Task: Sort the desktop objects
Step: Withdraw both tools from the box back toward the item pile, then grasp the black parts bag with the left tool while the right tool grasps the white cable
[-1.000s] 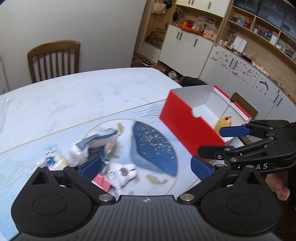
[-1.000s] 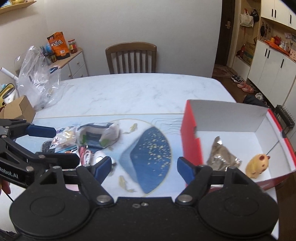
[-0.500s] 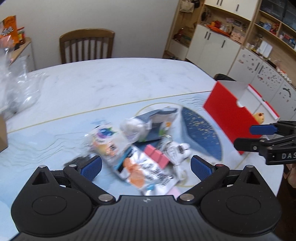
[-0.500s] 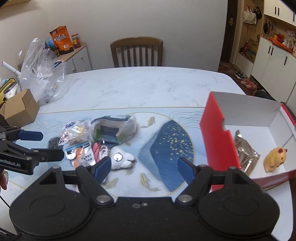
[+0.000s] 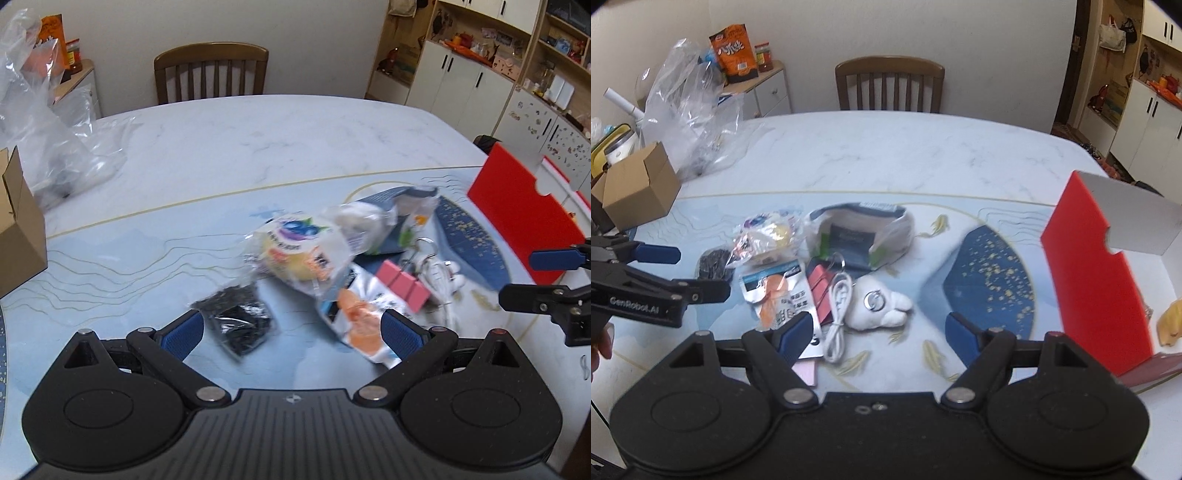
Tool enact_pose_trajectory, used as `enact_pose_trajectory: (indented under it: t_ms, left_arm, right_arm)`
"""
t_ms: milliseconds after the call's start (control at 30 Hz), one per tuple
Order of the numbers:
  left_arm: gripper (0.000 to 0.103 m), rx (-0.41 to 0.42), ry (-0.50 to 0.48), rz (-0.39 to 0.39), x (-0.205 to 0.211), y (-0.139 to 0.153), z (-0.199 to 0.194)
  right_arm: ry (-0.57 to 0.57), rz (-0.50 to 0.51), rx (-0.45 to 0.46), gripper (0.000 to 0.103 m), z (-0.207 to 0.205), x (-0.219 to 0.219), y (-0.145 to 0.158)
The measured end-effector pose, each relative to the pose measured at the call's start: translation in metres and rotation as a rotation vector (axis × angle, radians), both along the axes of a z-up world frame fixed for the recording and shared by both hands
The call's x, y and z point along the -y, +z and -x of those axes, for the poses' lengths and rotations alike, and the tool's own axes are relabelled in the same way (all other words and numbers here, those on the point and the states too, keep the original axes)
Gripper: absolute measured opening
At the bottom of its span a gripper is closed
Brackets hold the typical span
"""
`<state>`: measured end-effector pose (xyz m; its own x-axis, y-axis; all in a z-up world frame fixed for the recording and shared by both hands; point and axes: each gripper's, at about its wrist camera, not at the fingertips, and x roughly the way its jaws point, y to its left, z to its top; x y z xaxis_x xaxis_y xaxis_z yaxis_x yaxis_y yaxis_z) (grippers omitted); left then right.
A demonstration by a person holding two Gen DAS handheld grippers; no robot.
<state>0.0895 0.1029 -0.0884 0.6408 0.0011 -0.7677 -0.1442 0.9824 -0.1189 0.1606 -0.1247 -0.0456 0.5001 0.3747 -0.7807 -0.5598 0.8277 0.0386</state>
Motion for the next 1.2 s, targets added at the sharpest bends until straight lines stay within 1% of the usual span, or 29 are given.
enact_pose_trajectory:
  t_ms: [200, 333, 500, 600, 633, 800, 967, 1133, 1167, 1200]
  left_arm:
    - [0.103, -0.021, 0.024, -0.023, -0.017, -0.015, -0.007]
    - [0.103, -0.024, 0.038, -0.027, -0.021, -0.020, -0.011]
    - [0.103, -0.036, 0.047, -0.039, -0.022, -0.025, -0.017]
    - [0.103, -0.040, 0.050, -0.039, -0.022, -0.028, -0.020]
    - [0.103, -0.039, 0.050, -0.039, -0.023, -0.029, -0.021]
    - [0.103, -0.047, 0.056, -0.036, -0.026, -0.033, -0.022]
    - [0.102, -0.055, 0.063, -0.026, -0.028, -0.036, -0.023]
    - [0.102, -0.050, 0.066, -0.028, -0.027, -0.037, -0.023]
    - [0.101, -0.047, 0.065, -0.023, -0.027, -0.036, -0.023]
    - [0.101, -0.044, 0.064, -0.021, -0.027, -0.036, -0.023]
  right_arm:
    - [0.008, 0.016, -0.015, 0.078, -0.001, -0.010, -0.010]
    - [0.003, 0.029, -0.027, 0.077, -0.005, -0.015, -0.019]
    - [-0.011, 0.042, -0.042, 0.073, -0.009, -0.021, -0.030]
    - [-0.020, 0.052, -0.042, 0.066, -0.011, -0.024, -0.034]
    - [-0.021, 0.056, -0.046, 0.062, -0.012, -0.025, -0.035]
    - [-0.019, 0.044, -0.063, 0.058, -0.015, -0.030, -0.038]
    - [-0.017, 0.051, -0.075, 0.047, -0.015, -0.035, -0.041]
    - [-0.018, 0.047, -0.092, 0.040, -0.015, -0.037, -0.044]
    - [-0.019, 0.045, -0.094, 0.037, -0.015, -0.037, -0.044]
    - [-0.020, 0.044, -0.096, 0.036, -0.015, -0.037, -0.045]
